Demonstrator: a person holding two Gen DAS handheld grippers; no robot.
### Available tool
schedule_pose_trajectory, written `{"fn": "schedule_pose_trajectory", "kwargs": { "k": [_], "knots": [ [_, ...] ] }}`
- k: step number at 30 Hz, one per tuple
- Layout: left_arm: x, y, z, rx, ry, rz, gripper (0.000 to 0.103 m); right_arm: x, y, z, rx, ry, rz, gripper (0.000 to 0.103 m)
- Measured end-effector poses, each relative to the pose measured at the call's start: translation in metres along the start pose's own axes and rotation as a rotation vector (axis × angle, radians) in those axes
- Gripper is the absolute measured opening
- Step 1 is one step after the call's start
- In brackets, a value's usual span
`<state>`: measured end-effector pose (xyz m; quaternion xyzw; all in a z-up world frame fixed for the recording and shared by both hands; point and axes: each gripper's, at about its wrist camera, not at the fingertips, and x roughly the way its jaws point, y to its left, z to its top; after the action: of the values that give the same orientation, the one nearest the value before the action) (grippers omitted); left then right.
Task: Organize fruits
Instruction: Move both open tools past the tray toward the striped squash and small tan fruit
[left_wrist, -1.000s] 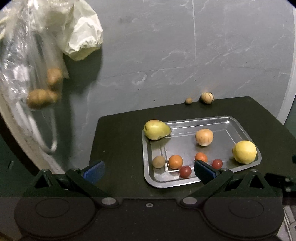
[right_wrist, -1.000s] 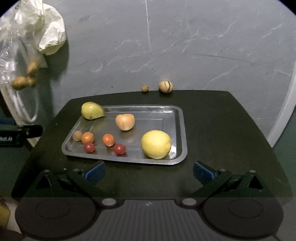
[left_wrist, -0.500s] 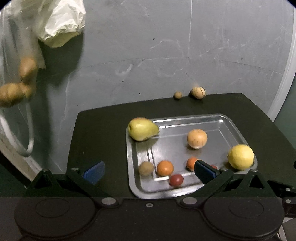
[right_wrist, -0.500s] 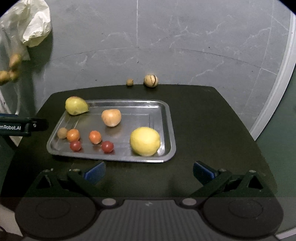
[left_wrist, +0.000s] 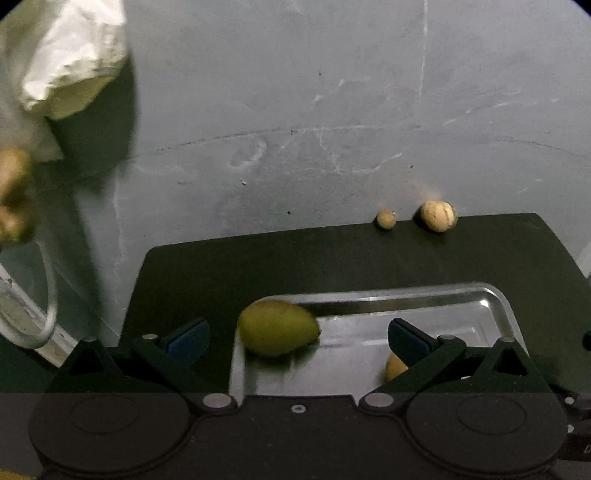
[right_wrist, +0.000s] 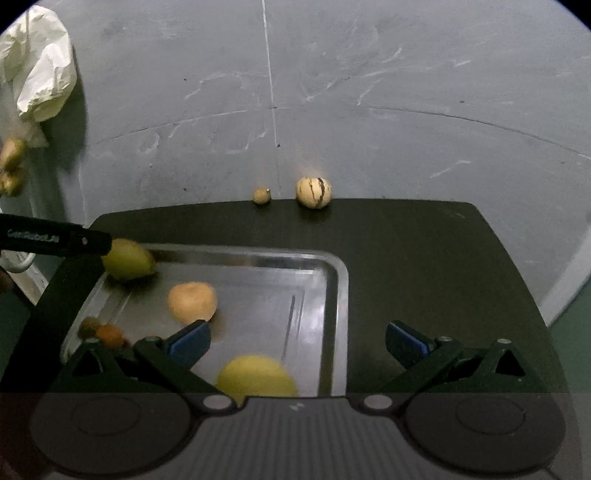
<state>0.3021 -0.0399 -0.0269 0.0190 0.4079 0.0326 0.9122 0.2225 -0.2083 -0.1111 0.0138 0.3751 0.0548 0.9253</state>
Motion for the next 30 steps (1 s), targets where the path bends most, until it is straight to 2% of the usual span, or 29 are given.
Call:
{"fn": "schedule_pose_trajectory", "kwargs": {
  "k": [5,16,20,25,30],
  "knots": [
    [0.034,-0.019,0.024,-0.040,0.052,0.036,0.102,0.041,-0.027,0.027,-0.025,-0.008,0.035,0.103],
    [0.097,-0.044,0.069,-0.086,0.072,0.064,0.102,0.116,-0.047,0.071,-0.120,-0.075,0.121,0.103],
    [0.114,-0.051,0.077,-0.105,0.074,0.062,0.102,0.134,-0.046,0.081,-0.156,-0.098,0.120,0.103],
    [0.138,-0.066,0.085,-0.121,0.082,0.025,0.102,0.158,-0.045,0.093,-0.176,-0.069,0.074,0.103],
    [0.157,-0.079,0.090,-0.119,0.082,0.010,0.102,0.173,-0.048,0.096,-0.182,-0.092,0.084,0.103]
  ]
}}
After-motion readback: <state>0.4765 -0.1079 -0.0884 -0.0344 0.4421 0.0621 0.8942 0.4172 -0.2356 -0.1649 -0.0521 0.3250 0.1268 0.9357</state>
